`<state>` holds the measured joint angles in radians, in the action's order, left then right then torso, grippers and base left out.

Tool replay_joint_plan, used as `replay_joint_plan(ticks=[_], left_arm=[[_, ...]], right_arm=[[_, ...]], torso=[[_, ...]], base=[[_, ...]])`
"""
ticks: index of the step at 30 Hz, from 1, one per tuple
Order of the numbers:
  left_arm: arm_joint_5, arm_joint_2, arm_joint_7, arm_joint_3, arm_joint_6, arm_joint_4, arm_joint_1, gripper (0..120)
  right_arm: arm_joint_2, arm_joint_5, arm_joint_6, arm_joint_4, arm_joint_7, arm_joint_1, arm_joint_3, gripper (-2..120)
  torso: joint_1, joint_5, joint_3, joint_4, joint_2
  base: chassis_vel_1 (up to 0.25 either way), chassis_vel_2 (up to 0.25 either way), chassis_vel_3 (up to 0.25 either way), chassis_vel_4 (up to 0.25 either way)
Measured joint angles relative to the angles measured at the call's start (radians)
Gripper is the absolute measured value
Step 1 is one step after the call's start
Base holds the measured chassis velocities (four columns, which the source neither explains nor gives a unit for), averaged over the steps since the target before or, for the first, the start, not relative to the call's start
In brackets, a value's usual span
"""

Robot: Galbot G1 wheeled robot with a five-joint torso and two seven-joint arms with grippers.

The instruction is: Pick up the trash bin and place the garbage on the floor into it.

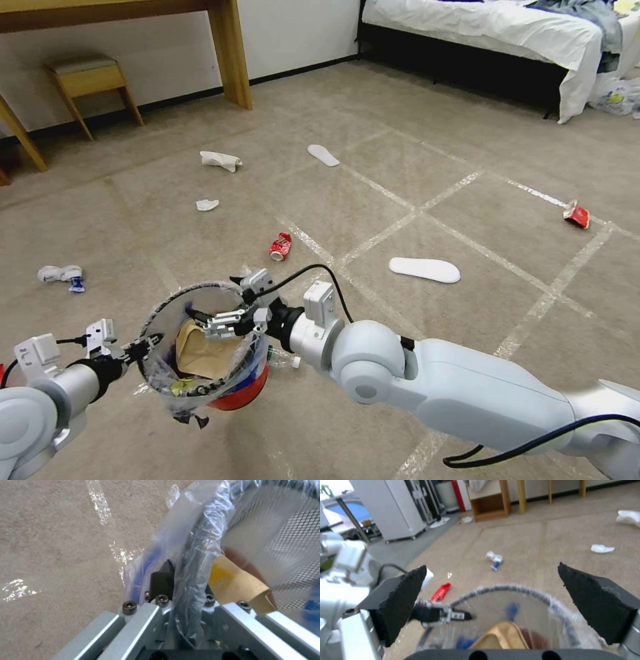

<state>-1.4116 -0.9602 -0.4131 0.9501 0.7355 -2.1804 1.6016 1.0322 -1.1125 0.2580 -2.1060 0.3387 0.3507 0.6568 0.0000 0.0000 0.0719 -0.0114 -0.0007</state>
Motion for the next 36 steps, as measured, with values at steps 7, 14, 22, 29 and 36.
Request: replay_joint_plan(ticks=[7, 14, 22, 29, 36], left_arm=[[0.000, 0.006, 0.000, 0.009, 0.000, -0.004, 0.003, 1], [-0.007, 0.025, 0.000, 0.044, 0.000, -0.010, 0.028, 1], [-0.017, 0.033, 0.000, 0.070, 0.000, -0.006, 0.037, 1], [-0.021, 0.031, -0.001, 0.091, 0.000, -0.016, 0.050, 1], [-0.015, 0.013, 0.002, 0.098, 0.000, -0.022, 0.064, 1]], right_arm=[[-0.049, -0.022, -0.004, -0.053, -0.006, 0.041, -0.130, 100], [-0.133, -0.043, -0.005, -0.100, -0.023, 0.152, -0.333, 100], [-0.181, -0.041, 0.031, -0.107, 0.027, 0.259, -0.404, 100], [-0.202, -0.027, 0.171, -0.080, 0.180, 0.332, -0.443, 100], [-0.210, -0.036, 0.345, -0.035, 0.365, 0.431, -0.465, 100]], torso=[[0.000, 0.0000, 0.000, 0.0000, 0.000], [0.000, 0.0002, 0.000, -0.0002, 0.000], [0.000, 0.0002, 0.000, -0.0001, 0.000], [0.000, 0.0001, 0.000, -0.0001, 0.000], [0.000, 0.0000, 0.000, -0.0001, 0.000]], base=[[0.000, 0.000, 0.000, 0.000], [0.000, 0.000, 0.000, 0.000], [0.000, 0.000, 0.000, 0.000], [0.000, 0.000, 0.000, 0.000], [0.000, 0.000, 0.000, 0.000]])
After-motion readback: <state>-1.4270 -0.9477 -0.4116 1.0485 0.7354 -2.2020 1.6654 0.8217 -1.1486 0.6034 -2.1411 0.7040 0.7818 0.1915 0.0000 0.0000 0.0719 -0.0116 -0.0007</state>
